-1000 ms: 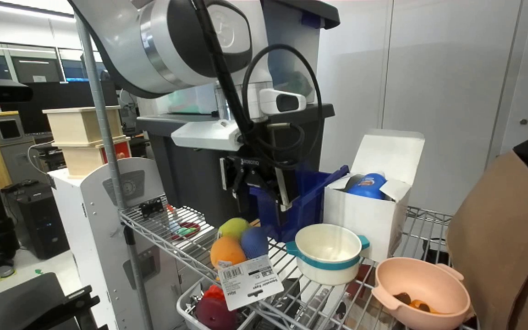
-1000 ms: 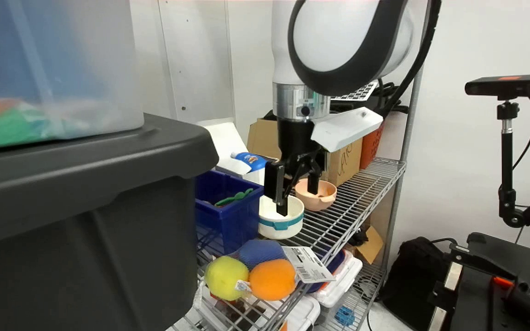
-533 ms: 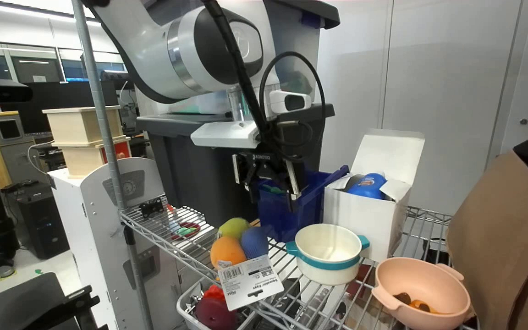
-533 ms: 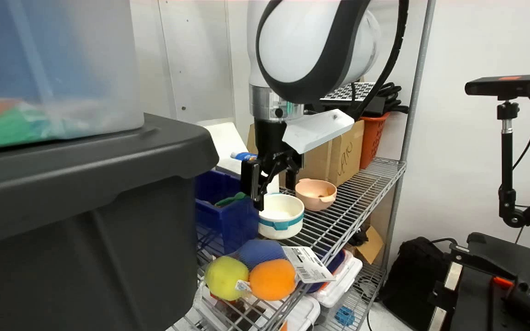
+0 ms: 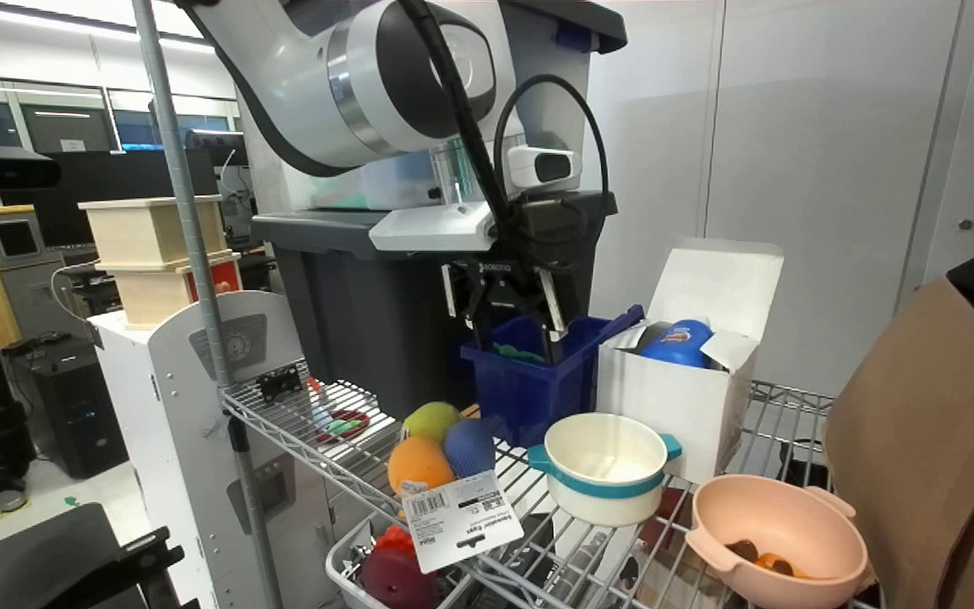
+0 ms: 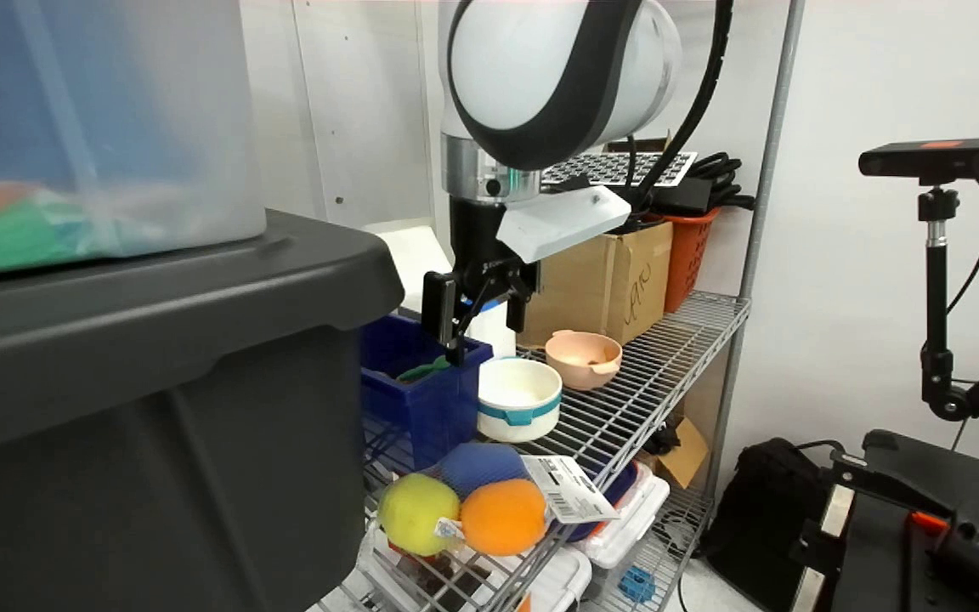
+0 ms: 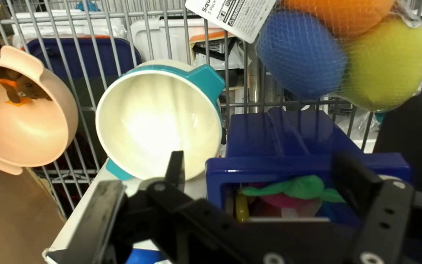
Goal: Put the radish toy in the pink bowl
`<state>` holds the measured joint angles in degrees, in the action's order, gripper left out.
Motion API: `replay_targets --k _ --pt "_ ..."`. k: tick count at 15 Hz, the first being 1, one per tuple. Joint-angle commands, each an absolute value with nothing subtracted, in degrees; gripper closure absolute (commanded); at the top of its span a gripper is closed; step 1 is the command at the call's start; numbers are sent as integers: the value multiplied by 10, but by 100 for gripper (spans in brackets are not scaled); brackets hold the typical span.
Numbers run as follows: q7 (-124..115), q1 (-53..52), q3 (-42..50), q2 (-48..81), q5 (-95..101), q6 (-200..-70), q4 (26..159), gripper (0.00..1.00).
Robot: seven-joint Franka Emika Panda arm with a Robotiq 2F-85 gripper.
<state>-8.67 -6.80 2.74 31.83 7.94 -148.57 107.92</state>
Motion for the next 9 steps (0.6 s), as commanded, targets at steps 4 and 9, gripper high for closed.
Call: replay_targets --k 4,9 --pt "-95 -78 27 334 80 -1483 1064 0" --pt "-92 -85 21 336 76 -1482 1062 0"
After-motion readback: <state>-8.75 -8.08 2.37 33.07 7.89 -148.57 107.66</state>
